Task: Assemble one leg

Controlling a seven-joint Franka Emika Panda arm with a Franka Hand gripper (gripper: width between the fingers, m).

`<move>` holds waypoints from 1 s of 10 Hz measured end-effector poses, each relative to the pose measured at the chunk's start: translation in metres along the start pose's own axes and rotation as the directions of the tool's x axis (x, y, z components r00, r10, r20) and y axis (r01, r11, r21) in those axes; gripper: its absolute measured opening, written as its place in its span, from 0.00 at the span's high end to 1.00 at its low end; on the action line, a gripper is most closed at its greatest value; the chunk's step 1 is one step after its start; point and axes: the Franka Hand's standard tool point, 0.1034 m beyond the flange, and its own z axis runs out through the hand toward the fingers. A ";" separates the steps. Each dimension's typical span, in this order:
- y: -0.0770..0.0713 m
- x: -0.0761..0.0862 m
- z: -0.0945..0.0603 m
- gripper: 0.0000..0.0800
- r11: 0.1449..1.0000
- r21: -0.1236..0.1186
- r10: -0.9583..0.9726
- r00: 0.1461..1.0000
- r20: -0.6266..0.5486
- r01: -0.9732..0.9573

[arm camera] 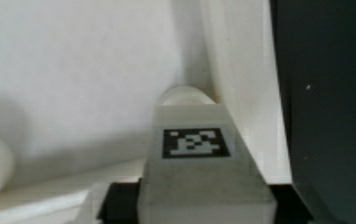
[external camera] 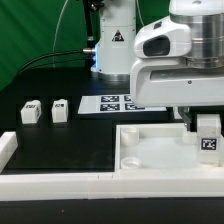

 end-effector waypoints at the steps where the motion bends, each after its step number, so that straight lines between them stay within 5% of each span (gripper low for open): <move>1: 0.000 0.000 0.000 0.63 0.996 0.001 0.087 0.996 0.001 -0.087; 5: 0.000 -0.001 0.001 0.63 0.871 0.002 0.491 0.871 0.006 -0.491; 10: -0.005 -0.003 0.003 0.63 0.520 0.005 0.854 0.520 0.022 -0.854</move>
Offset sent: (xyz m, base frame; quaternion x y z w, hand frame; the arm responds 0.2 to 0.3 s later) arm -0.0036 0.0008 -0.0009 -0.0046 -0.0063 0.2160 0.9764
